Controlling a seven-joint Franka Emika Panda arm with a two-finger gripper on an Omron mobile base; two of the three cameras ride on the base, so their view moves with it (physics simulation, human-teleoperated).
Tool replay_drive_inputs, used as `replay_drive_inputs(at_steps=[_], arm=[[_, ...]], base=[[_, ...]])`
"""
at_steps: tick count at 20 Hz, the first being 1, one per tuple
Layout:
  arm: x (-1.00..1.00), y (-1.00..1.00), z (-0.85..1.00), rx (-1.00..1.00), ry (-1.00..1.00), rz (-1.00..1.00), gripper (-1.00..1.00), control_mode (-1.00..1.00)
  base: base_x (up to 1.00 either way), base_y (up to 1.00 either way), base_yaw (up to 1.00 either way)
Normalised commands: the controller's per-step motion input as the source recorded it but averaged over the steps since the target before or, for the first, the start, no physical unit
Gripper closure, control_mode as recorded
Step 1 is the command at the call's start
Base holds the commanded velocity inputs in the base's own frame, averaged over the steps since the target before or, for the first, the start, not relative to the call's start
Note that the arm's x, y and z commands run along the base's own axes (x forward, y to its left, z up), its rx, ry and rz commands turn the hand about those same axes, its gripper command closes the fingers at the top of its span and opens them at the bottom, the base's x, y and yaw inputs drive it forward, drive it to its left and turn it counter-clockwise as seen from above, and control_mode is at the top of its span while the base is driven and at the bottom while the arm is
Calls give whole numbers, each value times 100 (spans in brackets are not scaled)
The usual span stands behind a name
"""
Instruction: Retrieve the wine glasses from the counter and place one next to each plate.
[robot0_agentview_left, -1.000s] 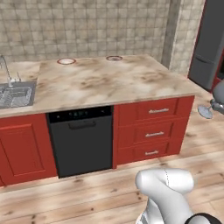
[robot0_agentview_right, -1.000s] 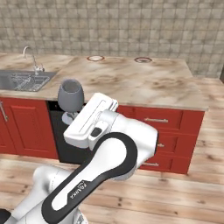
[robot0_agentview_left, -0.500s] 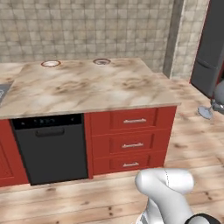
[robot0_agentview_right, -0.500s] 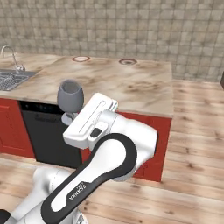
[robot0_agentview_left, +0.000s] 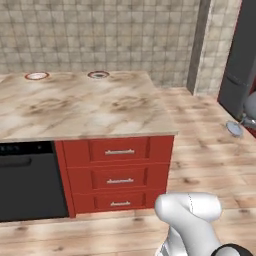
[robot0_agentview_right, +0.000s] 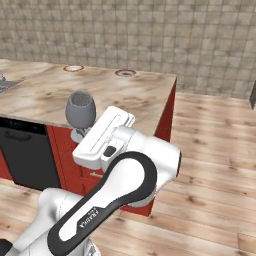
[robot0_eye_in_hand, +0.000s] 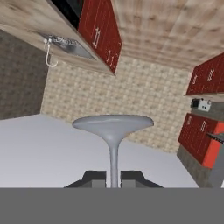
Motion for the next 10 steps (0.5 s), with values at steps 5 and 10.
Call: replay_drive_inputs(at_steps=[5,10], arm=[[0,0,0,0,0,0,100,100],[0,0,0,0,0,0,100,100]], base=[[56,-100,37],[62,-100,52]])
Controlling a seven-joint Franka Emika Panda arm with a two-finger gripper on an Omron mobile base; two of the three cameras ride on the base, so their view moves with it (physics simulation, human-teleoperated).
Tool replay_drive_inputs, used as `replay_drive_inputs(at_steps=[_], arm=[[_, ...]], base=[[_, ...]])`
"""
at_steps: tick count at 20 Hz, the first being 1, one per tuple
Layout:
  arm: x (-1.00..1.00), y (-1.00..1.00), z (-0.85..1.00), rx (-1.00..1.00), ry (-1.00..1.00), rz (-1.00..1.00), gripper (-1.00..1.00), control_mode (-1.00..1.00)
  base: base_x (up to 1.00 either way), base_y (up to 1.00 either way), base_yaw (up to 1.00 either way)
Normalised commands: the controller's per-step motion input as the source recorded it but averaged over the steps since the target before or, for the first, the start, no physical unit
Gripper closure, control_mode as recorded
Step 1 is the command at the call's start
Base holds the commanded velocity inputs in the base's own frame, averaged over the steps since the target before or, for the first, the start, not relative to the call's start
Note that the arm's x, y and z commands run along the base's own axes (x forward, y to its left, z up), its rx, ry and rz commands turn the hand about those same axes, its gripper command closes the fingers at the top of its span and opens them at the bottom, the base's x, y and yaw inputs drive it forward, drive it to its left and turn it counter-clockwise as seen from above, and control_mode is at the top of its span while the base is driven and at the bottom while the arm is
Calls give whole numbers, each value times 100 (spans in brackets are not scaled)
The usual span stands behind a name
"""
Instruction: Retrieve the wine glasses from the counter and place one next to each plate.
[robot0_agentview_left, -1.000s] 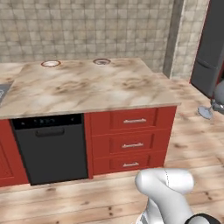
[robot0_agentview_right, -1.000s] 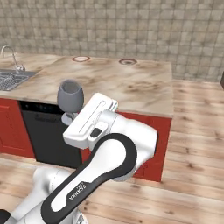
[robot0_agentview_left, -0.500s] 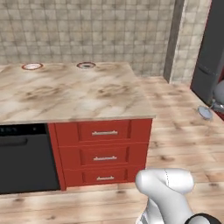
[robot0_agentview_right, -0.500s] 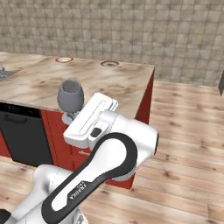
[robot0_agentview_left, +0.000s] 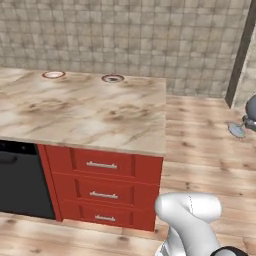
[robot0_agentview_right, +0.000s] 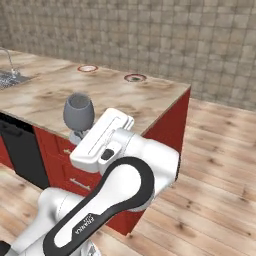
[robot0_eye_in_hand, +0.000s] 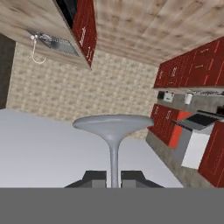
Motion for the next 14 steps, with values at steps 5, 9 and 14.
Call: replay_drive_inputs(at_steps=[5,9,14], arm=[[0,0,0,0,0,0,100,100],[0,0,0,0,0,0,100,100],[0,0,0,0,0,0,100,100]], base=[[58,-100,51],[51,-100,53],[32,-100,57]])
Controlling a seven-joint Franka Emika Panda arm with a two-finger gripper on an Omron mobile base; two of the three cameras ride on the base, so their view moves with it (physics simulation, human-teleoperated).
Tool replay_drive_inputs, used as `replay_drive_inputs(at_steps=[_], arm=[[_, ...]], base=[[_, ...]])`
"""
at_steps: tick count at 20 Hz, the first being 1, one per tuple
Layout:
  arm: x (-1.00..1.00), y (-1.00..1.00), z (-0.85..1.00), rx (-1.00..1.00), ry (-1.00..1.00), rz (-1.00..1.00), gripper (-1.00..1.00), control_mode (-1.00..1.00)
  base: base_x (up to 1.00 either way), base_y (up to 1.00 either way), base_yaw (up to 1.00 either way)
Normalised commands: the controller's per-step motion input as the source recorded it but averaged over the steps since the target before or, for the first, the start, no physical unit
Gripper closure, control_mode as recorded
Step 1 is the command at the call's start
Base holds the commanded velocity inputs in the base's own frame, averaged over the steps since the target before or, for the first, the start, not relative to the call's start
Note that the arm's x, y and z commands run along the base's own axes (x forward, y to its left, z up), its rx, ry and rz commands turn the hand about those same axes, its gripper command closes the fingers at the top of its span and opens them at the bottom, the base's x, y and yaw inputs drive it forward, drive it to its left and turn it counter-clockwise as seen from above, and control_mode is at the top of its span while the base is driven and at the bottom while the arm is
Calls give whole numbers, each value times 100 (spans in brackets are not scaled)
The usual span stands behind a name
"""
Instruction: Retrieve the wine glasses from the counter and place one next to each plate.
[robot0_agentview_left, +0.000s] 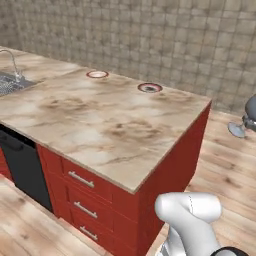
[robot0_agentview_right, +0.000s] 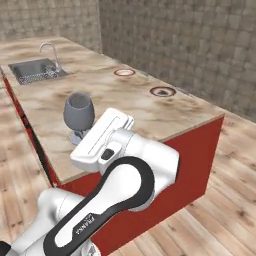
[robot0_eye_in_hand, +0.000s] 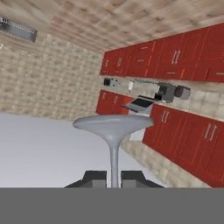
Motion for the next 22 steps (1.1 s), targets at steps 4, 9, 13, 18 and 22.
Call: replay_drive_inputs(at_steps=[4,9,13,18,22], arm=[[0,0,0,0,0,0,100,100],[0,0,0,0,0,0,100,100],[0,0,0,0,0,0,100,100],[0,0,0,0,0,0,100,100],[0,0,0,0,0,0,100,100]], base=[[0,-97,64],[0,-93,66],[0,-92,67],[-8,-99,58],[-37,-100,52]])
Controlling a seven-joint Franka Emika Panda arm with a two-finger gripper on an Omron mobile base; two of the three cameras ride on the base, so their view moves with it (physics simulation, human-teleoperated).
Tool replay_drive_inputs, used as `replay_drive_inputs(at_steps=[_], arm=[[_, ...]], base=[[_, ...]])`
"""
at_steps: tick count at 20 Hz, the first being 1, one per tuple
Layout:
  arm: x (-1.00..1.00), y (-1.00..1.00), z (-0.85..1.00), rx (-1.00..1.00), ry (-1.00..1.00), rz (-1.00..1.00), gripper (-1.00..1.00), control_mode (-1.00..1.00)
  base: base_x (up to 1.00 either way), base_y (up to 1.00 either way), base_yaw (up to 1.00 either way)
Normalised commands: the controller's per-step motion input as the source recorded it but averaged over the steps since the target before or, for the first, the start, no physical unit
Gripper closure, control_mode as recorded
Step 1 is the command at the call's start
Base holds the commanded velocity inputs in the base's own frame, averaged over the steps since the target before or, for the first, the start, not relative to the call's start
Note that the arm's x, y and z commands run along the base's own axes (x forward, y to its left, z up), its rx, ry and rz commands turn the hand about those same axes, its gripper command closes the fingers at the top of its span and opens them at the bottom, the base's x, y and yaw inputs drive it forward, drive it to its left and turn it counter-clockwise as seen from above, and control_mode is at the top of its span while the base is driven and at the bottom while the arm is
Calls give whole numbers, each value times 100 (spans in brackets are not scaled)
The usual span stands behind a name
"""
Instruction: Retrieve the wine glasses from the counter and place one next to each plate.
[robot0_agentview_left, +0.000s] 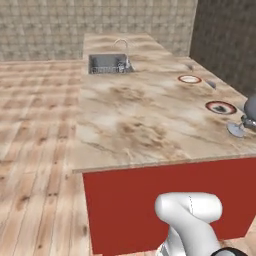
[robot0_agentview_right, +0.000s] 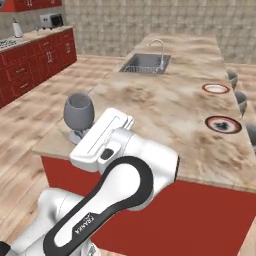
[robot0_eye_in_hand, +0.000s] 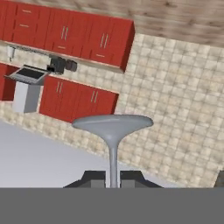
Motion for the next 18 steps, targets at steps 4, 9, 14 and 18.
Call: replay_drive_inputs(at_steps=[4,9,14,18], arm=[[0,0,0,0,0,0,100,100],[0,0,0,0,0,0,100,100],[0,0,0,0,0,0,100,100],[0,0,0,0,0,0,100,100]], base=[[-44,-100,50],[-66,-100,50],[-81,-100,52],[-86,-100,54]])
